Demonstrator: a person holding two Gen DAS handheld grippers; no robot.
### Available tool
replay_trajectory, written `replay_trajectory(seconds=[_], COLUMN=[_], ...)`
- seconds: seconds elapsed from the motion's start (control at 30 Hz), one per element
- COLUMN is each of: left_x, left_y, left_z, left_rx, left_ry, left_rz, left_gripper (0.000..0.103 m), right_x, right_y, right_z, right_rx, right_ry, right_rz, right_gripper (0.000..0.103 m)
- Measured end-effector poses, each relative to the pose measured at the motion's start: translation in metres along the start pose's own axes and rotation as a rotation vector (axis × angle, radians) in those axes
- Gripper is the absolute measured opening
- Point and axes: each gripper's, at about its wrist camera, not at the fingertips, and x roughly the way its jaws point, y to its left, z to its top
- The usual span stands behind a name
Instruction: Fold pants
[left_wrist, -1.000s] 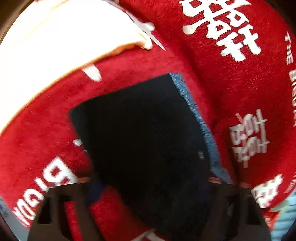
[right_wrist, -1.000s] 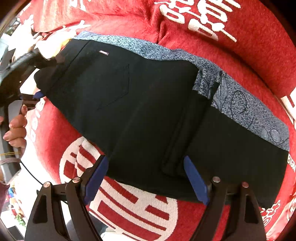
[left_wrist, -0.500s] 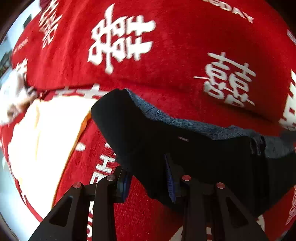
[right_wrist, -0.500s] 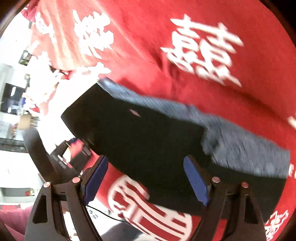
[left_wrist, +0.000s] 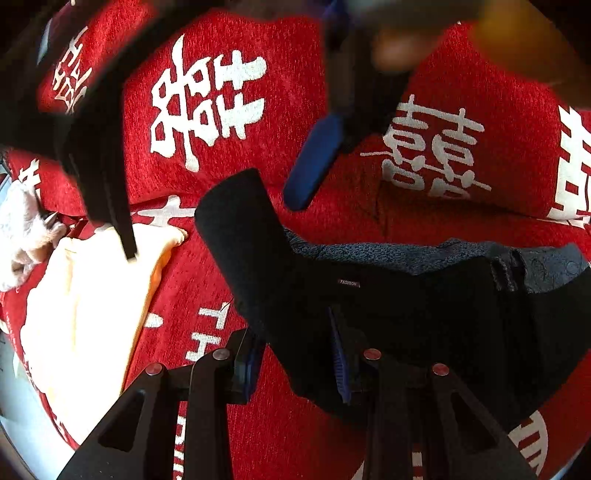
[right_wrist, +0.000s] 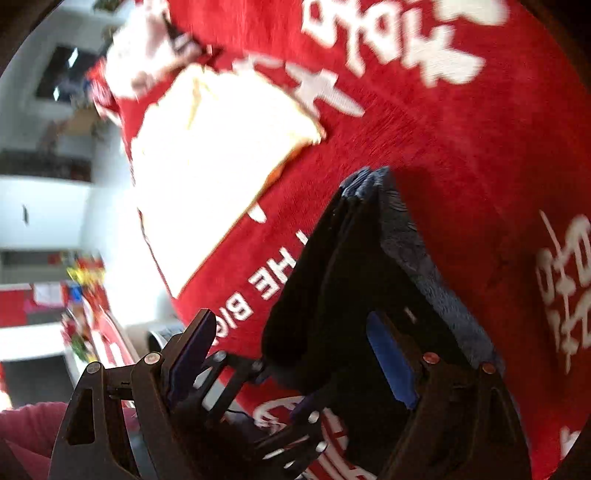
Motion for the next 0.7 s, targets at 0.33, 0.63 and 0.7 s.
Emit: replay_trajectory(seconds=[0.33,0.63,0.7], left_x=[0.000,-0.050,-0.065], left_y=[-0.003,-0.052,-0.074], left_z=[0.005,0.035,0.042], left_rx=[0.023,0.089,0.127], left_ry=[0.008,-0.058,-0.081], left_rz=[-0.037,-0.136,-0.161], left_gripper=[0.034,0.034,0.034], right_x=[0.032,-0.049,-0.067], right_y=[-0.034,-0.079,-0.093], right_z=[-0.003,-0.093,-0.120], right_rx=[0.095,0.199,0.232], right_ry=[0.075,-0.200,-0.268], right_rz=[0.025,0.208,0.246], right_gripper=[0.021,0.020,0.020])
